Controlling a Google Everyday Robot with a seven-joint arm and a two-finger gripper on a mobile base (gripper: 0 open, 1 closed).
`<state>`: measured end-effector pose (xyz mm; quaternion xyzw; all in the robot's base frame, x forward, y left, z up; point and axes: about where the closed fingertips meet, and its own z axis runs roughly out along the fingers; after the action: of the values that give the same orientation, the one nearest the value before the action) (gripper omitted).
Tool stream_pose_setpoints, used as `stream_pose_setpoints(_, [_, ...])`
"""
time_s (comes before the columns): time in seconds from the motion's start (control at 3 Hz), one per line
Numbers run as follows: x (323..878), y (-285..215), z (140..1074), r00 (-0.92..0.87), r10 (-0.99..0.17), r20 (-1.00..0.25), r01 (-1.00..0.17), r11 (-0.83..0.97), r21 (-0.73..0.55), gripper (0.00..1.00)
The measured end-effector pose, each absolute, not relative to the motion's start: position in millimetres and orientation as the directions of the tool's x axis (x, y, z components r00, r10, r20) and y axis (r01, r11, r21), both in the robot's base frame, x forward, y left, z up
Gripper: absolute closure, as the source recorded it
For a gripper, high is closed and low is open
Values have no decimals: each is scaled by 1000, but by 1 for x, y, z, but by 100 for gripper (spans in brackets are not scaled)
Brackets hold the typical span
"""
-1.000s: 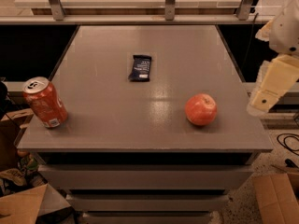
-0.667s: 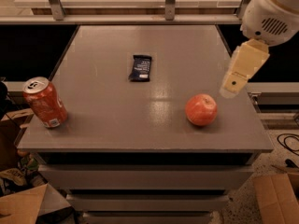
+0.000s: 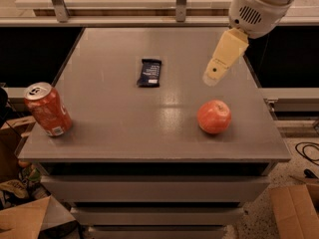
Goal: Move rxbar blueberry near coke can
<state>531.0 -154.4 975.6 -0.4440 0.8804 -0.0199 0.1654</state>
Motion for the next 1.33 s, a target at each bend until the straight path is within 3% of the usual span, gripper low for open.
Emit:
stream_pose_setpoints(0.67, [535, -149, 975, -579, -762, -289, -751, 637, -175, 0])
stream_pose_setpoints(1.33, [578, -89, 963, -749, -592, -298, -607, 793, -48, 0])
